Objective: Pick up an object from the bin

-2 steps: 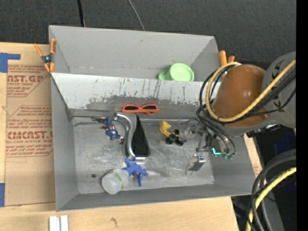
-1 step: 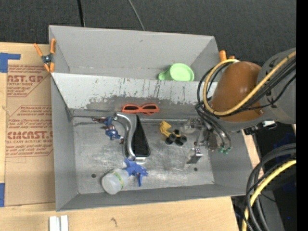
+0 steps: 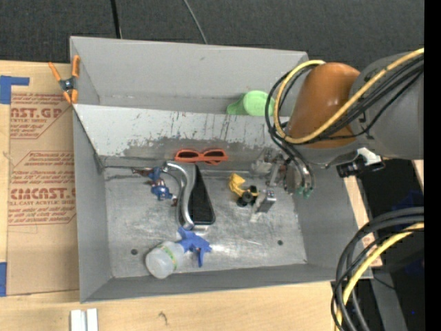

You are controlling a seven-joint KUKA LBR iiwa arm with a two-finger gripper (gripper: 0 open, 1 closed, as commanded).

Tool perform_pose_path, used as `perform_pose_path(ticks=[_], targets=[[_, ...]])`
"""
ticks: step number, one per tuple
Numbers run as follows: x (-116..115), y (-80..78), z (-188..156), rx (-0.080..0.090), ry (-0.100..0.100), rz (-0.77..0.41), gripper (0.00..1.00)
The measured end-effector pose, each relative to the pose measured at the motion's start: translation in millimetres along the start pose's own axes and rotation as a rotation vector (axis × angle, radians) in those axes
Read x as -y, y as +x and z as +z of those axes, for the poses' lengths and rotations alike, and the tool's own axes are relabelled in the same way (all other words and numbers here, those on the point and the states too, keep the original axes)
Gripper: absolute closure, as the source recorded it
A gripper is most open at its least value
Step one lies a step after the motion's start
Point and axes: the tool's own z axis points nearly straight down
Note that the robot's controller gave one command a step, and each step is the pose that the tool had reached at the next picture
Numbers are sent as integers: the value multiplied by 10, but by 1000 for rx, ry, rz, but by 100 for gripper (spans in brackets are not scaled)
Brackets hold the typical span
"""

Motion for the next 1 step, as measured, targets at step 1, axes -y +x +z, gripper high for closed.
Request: perform_pose_path(ticks=[1], targets=[[-66,-177,-33,22,-5,80,0]])
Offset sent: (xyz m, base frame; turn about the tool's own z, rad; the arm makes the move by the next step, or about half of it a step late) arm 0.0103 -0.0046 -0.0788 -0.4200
